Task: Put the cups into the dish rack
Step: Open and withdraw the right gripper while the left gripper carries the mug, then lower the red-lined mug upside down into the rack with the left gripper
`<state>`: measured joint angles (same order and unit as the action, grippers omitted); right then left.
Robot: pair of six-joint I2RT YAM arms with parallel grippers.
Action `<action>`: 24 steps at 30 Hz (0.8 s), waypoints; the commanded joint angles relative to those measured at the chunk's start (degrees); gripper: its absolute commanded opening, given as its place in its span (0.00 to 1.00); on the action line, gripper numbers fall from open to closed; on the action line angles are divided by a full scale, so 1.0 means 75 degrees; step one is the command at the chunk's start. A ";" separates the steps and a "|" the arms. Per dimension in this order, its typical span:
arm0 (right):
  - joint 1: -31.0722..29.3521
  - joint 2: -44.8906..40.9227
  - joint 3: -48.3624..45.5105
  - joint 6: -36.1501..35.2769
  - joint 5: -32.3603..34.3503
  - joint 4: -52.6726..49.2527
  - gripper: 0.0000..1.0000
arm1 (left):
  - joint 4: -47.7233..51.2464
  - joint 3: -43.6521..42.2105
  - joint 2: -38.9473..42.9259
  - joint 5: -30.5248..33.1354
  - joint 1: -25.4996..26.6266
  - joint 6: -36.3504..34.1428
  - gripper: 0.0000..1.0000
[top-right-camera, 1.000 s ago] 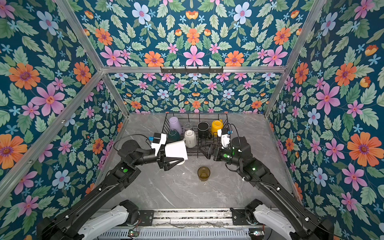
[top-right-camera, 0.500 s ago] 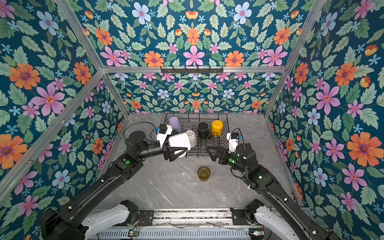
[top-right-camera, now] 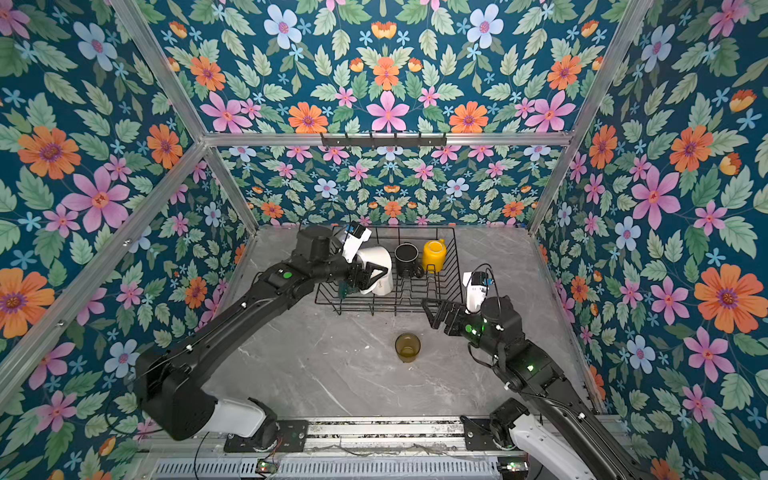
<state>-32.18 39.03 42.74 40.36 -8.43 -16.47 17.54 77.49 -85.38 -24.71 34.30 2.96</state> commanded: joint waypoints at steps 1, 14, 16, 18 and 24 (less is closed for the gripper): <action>-0.0004 0.0003 0.0061 -0.0116 0.0197 -0.0041 0.99 | 0.0583 0.0551 -0.0501 0.0515 0.0092 -0.0293 0.00; 0.0004 -0.0246 -0.0082 -0.0196 0.0356 -0.0206 0.99 | 0.2499 0.3003 -0.3147 0.2114 0.0868 -0.1154 0.00; -0.0005 -0.0267 -0.0097 -0.0207 0.0362 -0.0218 0.99 | 0.2670 0.3296 -0.3462 0.2223 0.0898 -0.1187 0.00; 0.0005 -0.0287 -0.0097 -0.0229 0.0362 -0.0241 0.99 | 0.2831 0.3569 -0.3724 0.2279 0.0928 -0.1205 0.00; -0.0001 -0.0403 -0.0108 -0.0284 0.0385 -0.0319 0.99 | 0.3224 0.4076 -0.4362 0.2443 0.1116 -0.1434 0.00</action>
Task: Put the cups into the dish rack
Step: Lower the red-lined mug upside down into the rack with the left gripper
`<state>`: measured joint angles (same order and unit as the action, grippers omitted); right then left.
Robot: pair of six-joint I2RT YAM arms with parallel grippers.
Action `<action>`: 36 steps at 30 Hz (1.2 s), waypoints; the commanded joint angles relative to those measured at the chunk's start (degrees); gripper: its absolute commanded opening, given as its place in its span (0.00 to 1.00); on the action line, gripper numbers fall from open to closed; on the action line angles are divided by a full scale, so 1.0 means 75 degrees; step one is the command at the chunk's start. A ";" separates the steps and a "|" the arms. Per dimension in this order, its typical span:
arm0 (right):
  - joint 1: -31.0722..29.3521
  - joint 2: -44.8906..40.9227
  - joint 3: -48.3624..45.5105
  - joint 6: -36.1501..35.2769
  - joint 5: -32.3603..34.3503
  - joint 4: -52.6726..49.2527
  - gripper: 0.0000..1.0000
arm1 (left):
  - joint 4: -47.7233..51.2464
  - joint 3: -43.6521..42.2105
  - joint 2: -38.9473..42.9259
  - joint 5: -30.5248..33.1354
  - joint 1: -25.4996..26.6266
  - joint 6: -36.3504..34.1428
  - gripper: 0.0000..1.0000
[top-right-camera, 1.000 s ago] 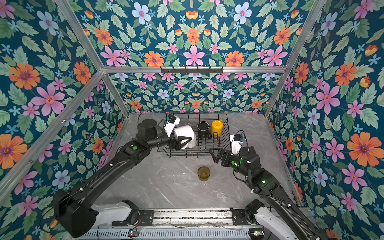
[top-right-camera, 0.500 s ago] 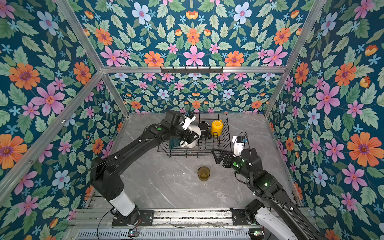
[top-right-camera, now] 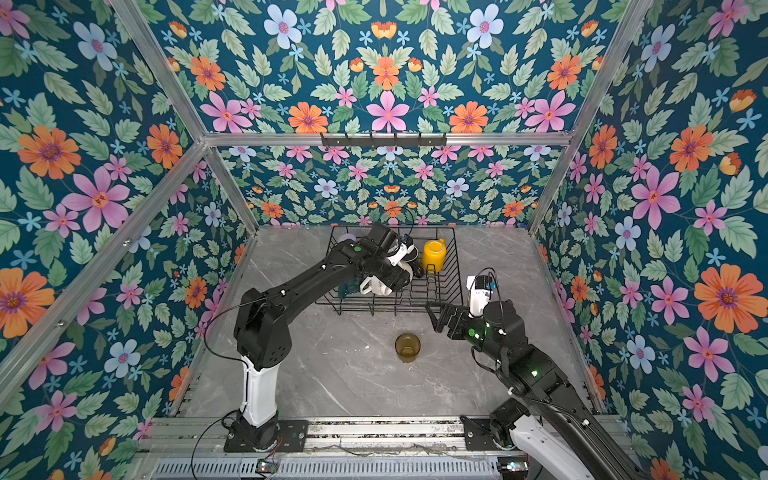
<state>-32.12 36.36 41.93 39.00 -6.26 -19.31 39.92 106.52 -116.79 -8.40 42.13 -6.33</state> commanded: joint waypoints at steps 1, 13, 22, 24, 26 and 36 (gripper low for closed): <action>0.0004 -0.0063 -0.0012 -0.0110 0.0095 0.0062 0.99 | 0.0340 0.0296 -0.0276 0.0341 0.0109 -0.0228 0.00; 0.0000 -0.0275 -0.0151 -0.0058 0.0108 -0.0028 0.99 | 0.0540 0.0530 -0.0880 0.0577 0.0313 -0.0264 0.00; -0.0006 -0.0377 -0.0200 -0.0009 0.0120 -0.0085 0.99 | 0.0518 0.0696 -0.1316 0.0628 0.0346 -0.0089 0.00; -0.0007 -0.0373 -0.0212 0.0002 0.0108 -0.0076 0.99 | 0.0504 0.0736 -0.1427 0.0647 0.0347 -0.0027 0.03; 0.0000 -0.0371 -0.0224 0.0011 0.0108 -0.0084 0.99 | 0.0507 0.0791 -0.1520 0.0675 0.0342 0.0031 0.10; -0.0002 -0.0401 -0.0259 0.0018 0.0120 -0.0073 0.99 | 0.0506 0.0914 -0.1818 0.0780 0.0347 0.0117 0.67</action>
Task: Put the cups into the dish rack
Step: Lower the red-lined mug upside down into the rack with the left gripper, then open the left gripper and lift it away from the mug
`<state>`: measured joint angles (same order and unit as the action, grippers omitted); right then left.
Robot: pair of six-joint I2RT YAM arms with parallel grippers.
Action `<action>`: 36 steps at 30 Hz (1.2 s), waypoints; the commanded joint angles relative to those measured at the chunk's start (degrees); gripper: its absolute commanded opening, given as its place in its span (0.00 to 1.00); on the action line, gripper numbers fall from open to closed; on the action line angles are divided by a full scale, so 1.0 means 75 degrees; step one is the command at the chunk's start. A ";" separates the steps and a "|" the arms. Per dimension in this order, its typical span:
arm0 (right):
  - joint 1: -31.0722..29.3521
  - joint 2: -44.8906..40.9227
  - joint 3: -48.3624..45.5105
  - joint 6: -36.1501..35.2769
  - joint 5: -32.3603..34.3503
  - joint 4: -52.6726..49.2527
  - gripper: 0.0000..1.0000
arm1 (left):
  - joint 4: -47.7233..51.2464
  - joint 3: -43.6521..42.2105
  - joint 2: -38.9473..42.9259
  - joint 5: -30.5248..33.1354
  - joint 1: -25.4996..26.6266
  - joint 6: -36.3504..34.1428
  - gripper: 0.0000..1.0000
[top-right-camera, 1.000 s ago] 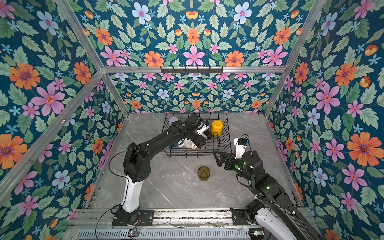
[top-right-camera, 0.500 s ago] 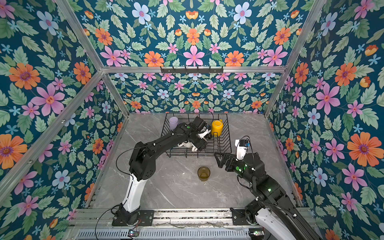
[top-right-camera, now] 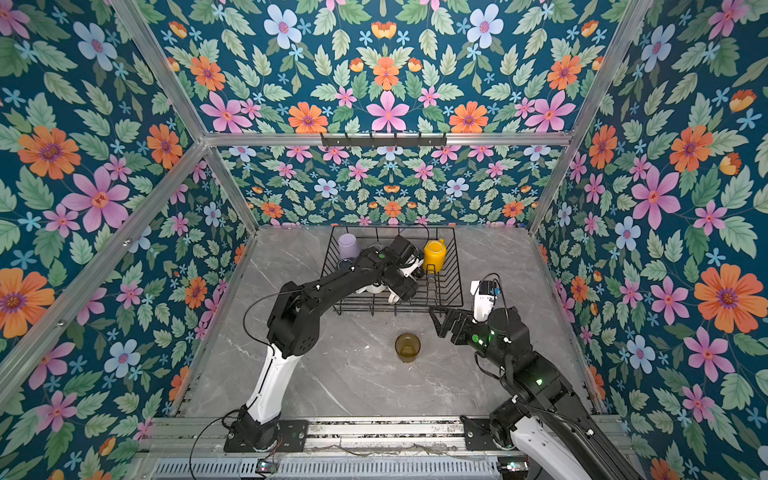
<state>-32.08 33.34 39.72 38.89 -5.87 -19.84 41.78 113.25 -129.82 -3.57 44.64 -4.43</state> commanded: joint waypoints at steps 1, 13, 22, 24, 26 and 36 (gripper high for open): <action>-0.0003 -0.0010 0.0034 0.0041 0.0068 -0.0004 0.99 | 0.0261 0.0028 -0.0104 0.0154 0.0012 -0.0135 0.69; -0.0012 -0.0034 0.0071 0.0021 0.0095 -0.0038 0.99 | 0.0216 0.0029 -0.0099 0.0162 0.0011 -0.0066 0.85; -0.0011 -0.0035 0.0083 0.0009 0.0076 -0.0050 0.99 | 0.0177 -0.0009 -0.0043 0.0148 0.0009 -0.0032 0.95; -0.0008 -0.0027 0.0087 0.0016 0.0088 -0.0051 0.99 | 0.0183 -0.0018 -0.0045 0.0137 0.0011 -0.0031 0.96; -0.0003 -0.0035 0.0091 0.0006 0.0086 -0.0036 0.99 | 0.0172 -0.0007 -0.0027 0.0137 0.0013 -0.0018 0.97; -0.0014 0.0142 0.0573 -0.0268 0.0305 -0.0858 0.96 | -0.0613 -0.0440 0.0840 -0.0052 0.0012 0.0311 1.00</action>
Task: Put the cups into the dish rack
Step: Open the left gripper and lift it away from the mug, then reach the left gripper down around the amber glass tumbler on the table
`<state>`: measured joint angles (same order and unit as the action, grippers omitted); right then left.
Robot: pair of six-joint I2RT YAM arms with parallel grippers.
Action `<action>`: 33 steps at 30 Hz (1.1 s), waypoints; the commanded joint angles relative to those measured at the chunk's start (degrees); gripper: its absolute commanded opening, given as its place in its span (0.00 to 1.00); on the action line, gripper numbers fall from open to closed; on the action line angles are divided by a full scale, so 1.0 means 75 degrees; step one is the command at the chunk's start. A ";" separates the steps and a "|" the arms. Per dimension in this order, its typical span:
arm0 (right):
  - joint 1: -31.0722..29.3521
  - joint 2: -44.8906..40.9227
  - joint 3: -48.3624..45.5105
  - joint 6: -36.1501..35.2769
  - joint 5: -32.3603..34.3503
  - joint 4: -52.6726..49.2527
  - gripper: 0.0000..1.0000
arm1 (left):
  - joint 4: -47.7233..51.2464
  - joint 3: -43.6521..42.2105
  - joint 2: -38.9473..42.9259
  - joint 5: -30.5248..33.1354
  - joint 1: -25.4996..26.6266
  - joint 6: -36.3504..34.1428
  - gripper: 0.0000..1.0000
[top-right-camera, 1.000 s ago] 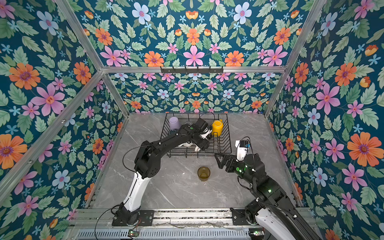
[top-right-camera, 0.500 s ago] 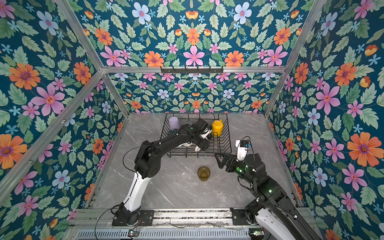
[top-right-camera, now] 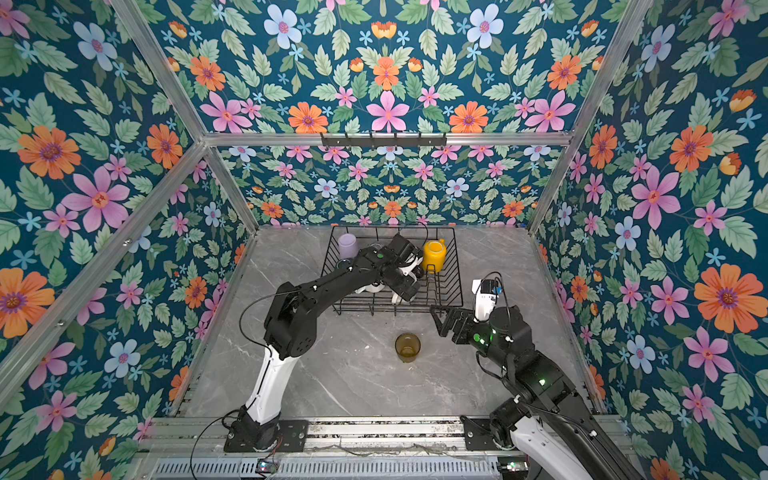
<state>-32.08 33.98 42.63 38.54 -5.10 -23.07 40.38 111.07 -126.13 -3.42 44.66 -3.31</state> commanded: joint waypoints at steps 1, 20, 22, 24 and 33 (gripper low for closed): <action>-0.0008 0.0082 0.0256 -0.0261 0.0231 -0.0551 0.96 | -0.0598 -0.0294 0.0520 -0.0054 -0.0002 0.0220 1.00; -0.0151 0.1961 0.1001 -0.0850 -0.0170 -0.2385 0.77 | -0.7537 -0.7659 0.7531 0.1381 -0.0436 0.1922 1.00; -0.0316 0.2138 0.1027 -0.0852 -0.0163 -0.2437 0.77 | -0.7642 -0.8214 0.8162 0.1709 -0.0458 0.2105 1.00; -0.0531 0.2280 0.1053 -0.0842 -0.0044 -0.2532 0.77 | -0.7652 -0.8725 0.8760 0.1966 -0.0491 0.2365 1.00; -0.0675 0.2290 0.0983 -0.0756 0.0343 -0.2604 0.78 | -0.4749 -0.8930 0.9715 0.0195 -0.0553 0.3710 0.95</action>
<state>-37.04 51.40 50.15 32.82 -4.45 -42.37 -5.13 43.38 -53.80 5.37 40.56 19.27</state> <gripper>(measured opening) 0.781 0.954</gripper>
